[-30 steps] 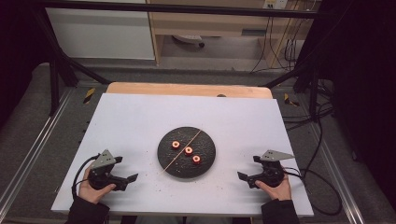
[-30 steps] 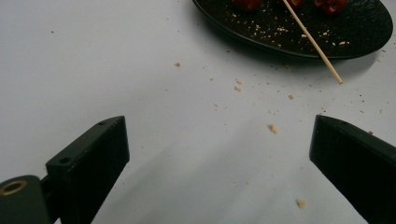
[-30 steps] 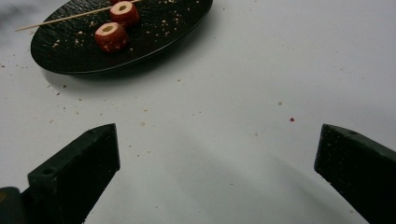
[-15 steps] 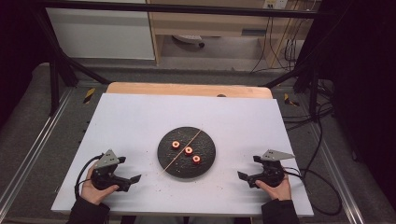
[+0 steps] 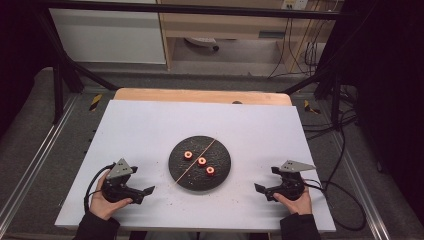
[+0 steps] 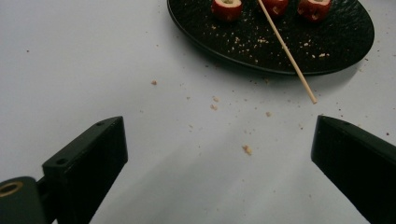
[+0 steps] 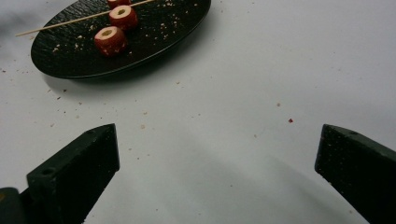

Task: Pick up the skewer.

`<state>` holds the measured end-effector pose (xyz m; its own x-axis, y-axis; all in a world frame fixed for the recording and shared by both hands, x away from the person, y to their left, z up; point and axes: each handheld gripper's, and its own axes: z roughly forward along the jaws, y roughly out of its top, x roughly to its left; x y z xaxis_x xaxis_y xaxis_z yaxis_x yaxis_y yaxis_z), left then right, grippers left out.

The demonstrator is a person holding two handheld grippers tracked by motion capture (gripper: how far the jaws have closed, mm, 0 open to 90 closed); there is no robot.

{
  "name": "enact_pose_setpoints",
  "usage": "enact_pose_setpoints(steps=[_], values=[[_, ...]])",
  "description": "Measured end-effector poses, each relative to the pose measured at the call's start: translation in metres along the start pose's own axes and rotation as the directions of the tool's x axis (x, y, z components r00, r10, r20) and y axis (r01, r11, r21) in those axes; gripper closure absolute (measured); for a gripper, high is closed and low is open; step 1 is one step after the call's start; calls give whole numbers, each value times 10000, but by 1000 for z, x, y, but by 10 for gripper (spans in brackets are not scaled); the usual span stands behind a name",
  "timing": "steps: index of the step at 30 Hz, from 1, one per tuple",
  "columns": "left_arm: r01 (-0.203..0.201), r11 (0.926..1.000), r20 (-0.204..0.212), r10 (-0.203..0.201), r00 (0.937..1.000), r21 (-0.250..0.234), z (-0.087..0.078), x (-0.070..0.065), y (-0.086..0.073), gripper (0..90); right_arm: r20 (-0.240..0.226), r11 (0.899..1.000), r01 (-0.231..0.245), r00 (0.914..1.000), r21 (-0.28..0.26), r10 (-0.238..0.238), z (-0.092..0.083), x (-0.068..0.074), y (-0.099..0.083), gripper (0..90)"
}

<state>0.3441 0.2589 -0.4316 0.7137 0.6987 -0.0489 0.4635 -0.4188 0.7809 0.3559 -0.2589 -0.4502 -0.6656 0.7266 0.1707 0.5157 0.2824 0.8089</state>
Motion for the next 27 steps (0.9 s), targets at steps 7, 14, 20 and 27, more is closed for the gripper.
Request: enact_pose_setpoints(steps=[7,14,20,27], values=[[-54,10000,-98,54,9999,5,1,-3,10,39,1,10000,48,10000,53,-48,1,0,0,7],[6,10000,-138,-5,9999,54,5,-7,22,44,21,10000,67,10000,72,-67,1,0,0,7],[-54,9999,-171,56,9998,145,11,-14,35,49,102,9998,71,9999,161,-73,2,0,0,6],[-131,9992,-208,139,9997,373,20,-23,50,53,111,9998,66,9999,185,-68,2,0,0,6]])
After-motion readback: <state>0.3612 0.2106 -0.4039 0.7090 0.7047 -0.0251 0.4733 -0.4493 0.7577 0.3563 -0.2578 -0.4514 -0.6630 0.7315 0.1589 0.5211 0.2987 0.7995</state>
